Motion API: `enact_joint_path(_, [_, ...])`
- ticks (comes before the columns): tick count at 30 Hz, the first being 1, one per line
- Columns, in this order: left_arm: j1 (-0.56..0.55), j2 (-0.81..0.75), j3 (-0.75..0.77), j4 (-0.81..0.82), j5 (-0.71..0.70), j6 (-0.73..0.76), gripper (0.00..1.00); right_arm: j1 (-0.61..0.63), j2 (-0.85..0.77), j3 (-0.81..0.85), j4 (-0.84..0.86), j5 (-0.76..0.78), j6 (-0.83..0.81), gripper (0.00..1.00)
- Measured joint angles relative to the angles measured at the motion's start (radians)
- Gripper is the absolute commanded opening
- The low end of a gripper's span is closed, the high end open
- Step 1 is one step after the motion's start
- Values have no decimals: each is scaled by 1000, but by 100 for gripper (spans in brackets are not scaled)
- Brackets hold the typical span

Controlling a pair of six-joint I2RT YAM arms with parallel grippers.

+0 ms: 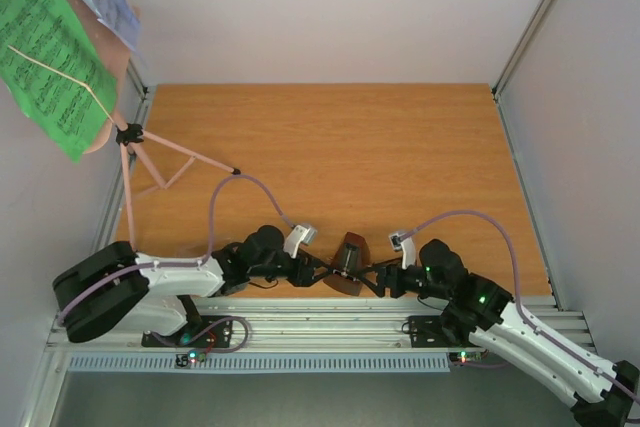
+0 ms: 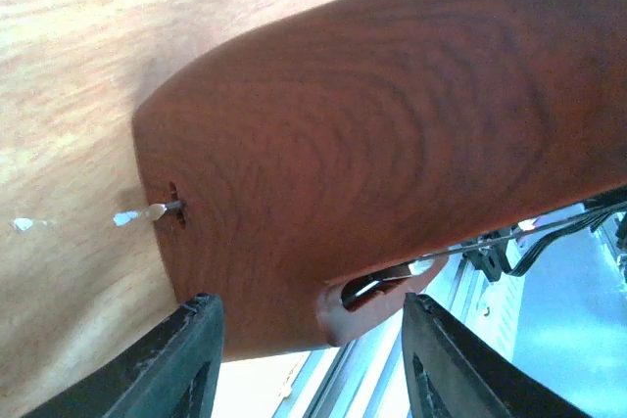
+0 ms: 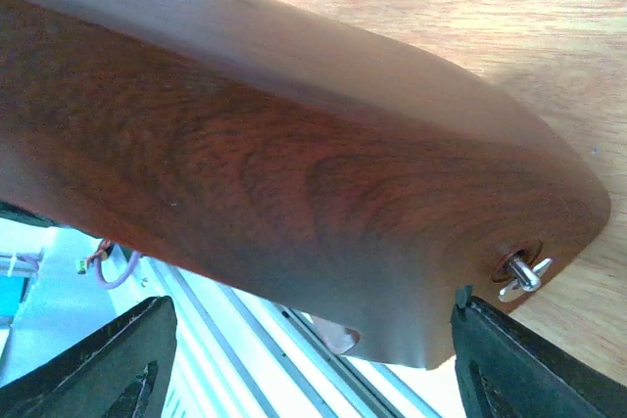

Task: Pack up the instrument practice props

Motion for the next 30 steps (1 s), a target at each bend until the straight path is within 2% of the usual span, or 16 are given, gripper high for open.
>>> enact_joint_path(7, [0, 72, 2, 42, 9, -33, 46, 1, 73, -32, 90, 3, -19, 72])
enact_joint_path(12, [0, 77, 8, 37, -2, -38, 40, 1, 118, -47, 162, 19, -32, 67])
enact_joint_path(21, [0, 85, 46, 8, -31, -33, 37, 5, 204, -76, 298, 66, -56, 63])
enact_joint_path(30, [5, 83, 50, -10, -98, -25, 33, 5, 444, -89, 580, 114, -74, 60])
